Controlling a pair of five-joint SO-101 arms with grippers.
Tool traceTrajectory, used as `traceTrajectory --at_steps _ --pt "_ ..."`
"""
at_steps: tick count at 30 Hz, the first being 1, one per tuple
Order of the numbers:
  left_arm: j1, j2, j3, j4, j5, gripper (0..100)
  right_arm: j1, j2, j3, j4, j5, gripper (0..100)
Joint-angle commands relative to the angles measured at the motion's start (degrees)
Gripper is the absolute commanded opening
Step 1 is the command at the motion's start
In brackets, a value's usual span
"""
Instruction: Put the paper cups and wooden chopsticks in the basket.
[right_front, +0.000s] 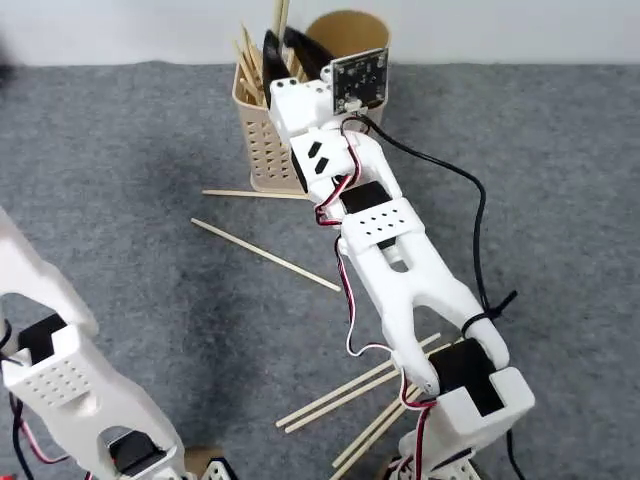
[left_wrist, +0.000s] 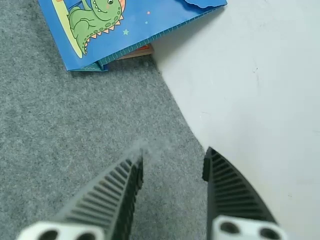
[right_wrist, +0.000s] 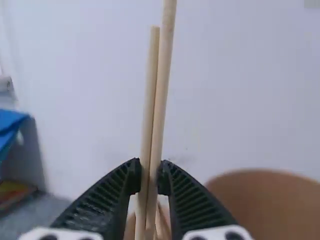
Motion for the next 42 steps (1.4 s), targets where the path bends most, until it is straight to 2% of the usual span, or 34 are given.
traceTrajectory --at_steps 1,4,6,13,17,20,25,28,31,34,39,42 --pt "-0.26 -1.05 -0.04 1.23 0.53 18 -1.19 -5.58 -3.69 9.01 0.18 6.2" --pt "-0.18 -1.05 -0.04 1.23 0.53 19 -1.63 -7.16 -5.10 18.86 0.26 15.1" --pt "-0.18 -1.05 -0.04 1.23 0.53 19 -2.15 -7.34 -6.77 21.67 0.00 17.3" --pt "-0.18 -1.05 -0.04 1.23 0.53 19 -2.24 -7.43 -15.82 13.85 0.26 11.1" --pt "-0.18 -1.05 -0.04 1.23 0.53 19 -2.07 -7.87 -23.56 17.10 0.35 5.3" --pt "-0.18 -1.05 -0.04 1.23 0.44 19 -1.80 -7.87 -30.24 29.85 0.35 6.5" --pt "0.00 -1.14 -0.04 1.32 0.35 19 -1.89 -7.96 -39.82 63.69 0.35 9.3" --pt "-0.09 -0.97 0.40 1.32 0.35 18 -2.51 -7.78 -41.85 81.10 0.35 9.3" --pt "-0.18 -1.58 6.11 1.32 -1.67 18 -2.68 -7.25 -41.76 94.29 0.09 9.5" --pt "-0.26 -3.78 14.29 1.32 -5.01 18 -2.77 -7.25 -41.67 103.16 -0.09 9.7" --pt "0.26 -12.48 33.10 1.23 -5.71 18 -2.86 -7.25 -41.67 116.70 -0.18 9.8" --pt "1.67 -18.20 46.29 1.23 -5.71 18 -2.86 -8.13 -39.74 117.49 2.11 9.8"
